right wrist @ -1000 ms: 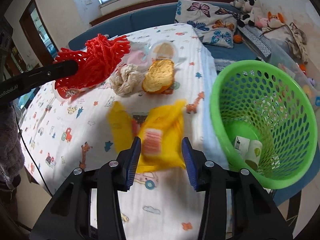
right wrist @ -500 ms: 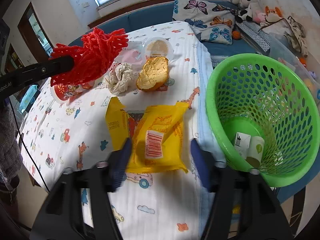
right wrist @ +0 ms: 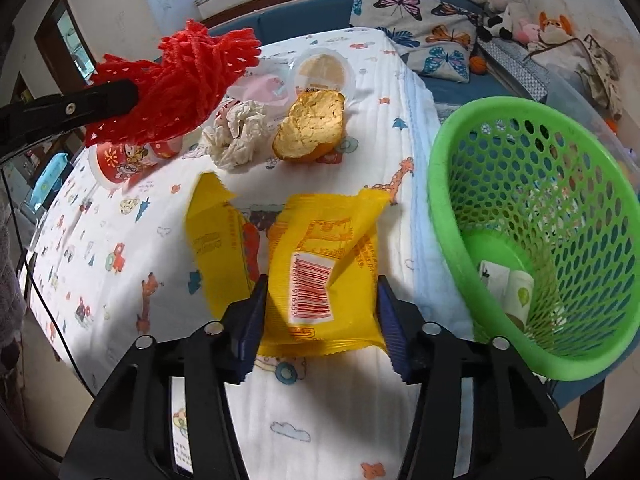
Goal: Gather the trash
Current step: 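Grasp the yellow snack wrapper with the right tool while the left tool holds the red net, then carry the net and wrapper over the green basket and open both tools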
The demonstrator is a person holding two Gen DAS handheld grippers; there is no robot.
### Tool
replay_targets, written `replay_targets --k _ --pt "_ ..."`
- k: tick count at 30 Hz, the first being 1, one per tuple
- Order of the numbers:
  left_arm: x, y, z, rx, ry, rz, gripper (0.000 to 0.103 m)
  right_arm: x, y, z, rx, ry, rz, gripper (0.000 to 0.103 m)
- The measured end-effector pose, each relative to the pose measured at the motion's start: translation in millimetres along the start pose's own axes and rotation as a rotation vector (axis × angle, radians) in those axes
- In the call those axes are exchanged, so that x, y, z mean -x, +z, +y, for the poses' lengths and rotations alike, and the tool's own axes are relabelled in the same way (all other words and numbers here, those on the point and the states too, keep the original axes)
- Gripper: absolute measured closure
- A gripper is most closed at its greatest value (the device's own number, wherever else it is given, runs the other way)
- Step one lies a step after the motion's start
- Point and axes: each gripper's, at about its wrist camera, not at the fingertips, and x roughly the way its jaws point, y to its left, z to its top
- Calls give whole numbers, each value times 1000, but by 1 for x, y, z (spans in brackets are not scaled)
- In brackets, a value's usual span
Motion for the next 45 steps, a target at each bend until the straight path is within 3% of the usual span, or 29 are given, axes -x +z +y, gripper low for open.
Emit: replay_targets --k 8,16,28,31,45 --pt "-7 8 -17 -29 -25 5 96 32 3 -20 -18 -36 -64 52" --pt "-15 23 -48 -84 -54 4 96 58 12 -72 -86 -138 -110 52" --pt "-36 45 -97 -177 -83 19 96 64 17 -146 -190 -268 -112 50" --pt "-41 49 -106 -195 -88 26 96 65 14 -159 -213 -282 -114 41" --pt "-79 60 -137 -233 -103 82 95 78 6 -173 -241 -294 -128 38"
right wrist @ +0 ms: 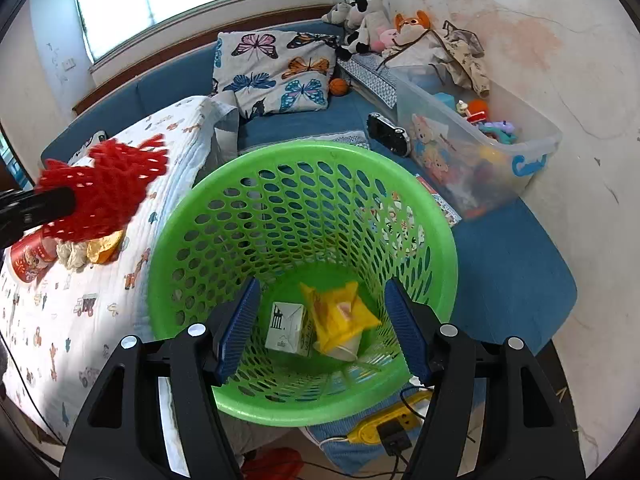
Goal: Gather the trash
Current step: 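Carry the net and wrapper over the green basket and open both tools, then move both tools back from the basket toward the remaining trash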
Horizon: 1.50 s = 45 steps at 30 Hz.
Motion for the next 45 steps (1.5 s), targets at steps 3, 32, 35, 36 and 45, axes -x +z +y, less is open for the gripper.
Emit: replay_targets --k 3,32,35,36,45 --pt "-7 1 -1 4 -4 11 95 5 -3 0 4 5 -7 38" --pt "33 -28 32 68 57 -43 41 36 3 54 89 86 -62 35" --pt "47 -37 46 91 94 -52 41 41 5 70 115 110 -73 35" --pt "51 -39 50 97 103 -55 41 43 6 76 124 119 -79 35" --pt "95 -72 112 228 249 -79 41 54 22 121 199 187 -109 34"
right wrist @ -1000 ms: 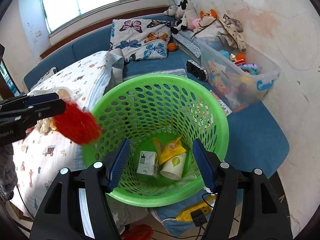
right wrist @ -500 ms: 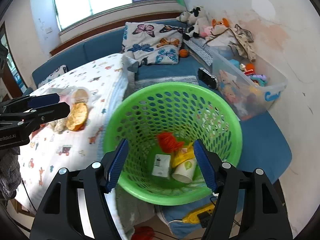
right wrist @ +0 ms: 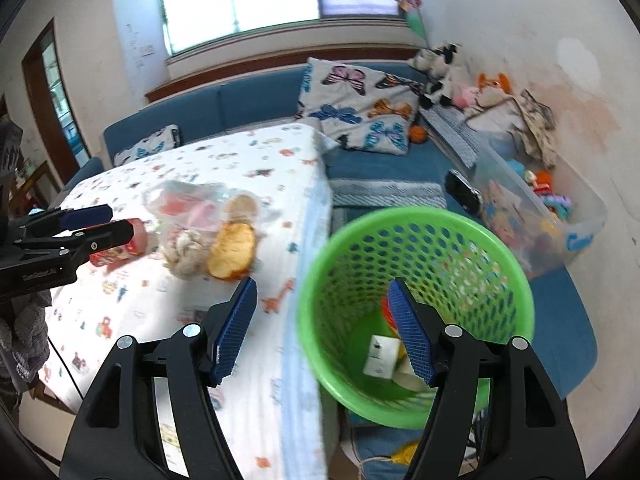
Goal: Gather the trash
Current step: 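Move both tools back from the basket toward the remaining trash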
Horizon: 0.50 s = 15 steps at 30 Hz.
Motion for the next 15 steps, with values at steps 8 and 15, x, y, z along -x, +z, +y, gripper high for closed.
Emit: replay_targets --k 8,15 --pt "27 -17 84 177 142 -28 41 -24 15 36 51 70 26 34" --pt "31 -37 138 277 217 -11 41 -55 21 65 80 142 73 34"
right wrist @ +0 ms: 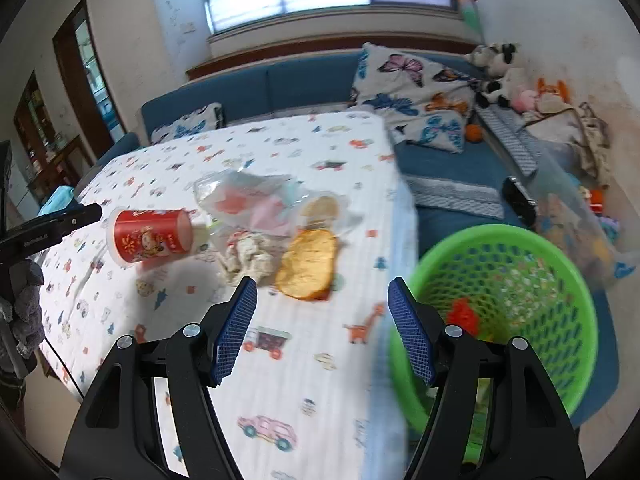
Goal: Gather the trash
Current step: 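Move both tools back from the basket toward the remaining trash, then close the left tool around the red plastic cup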
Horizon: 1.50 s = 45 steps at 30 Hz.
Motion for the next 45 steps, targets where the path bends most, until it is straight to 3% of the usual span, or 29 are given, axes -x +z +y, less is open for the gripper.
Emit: replay_targets --k 11,26,38,45 --pt "-30 -11 24 35 -27 59 42 -62 9 47 98 87 64 37" --pt "-65 -11 26 34 -87 106 53 -119 16 65 186 96 112 40" --pt "-83 -9 25 45 -152 110 62 -128 17 67 226 82 110 45" --pt "-88 -9 24 47 -191 114 63 -129 17 66 226 79 110 42"
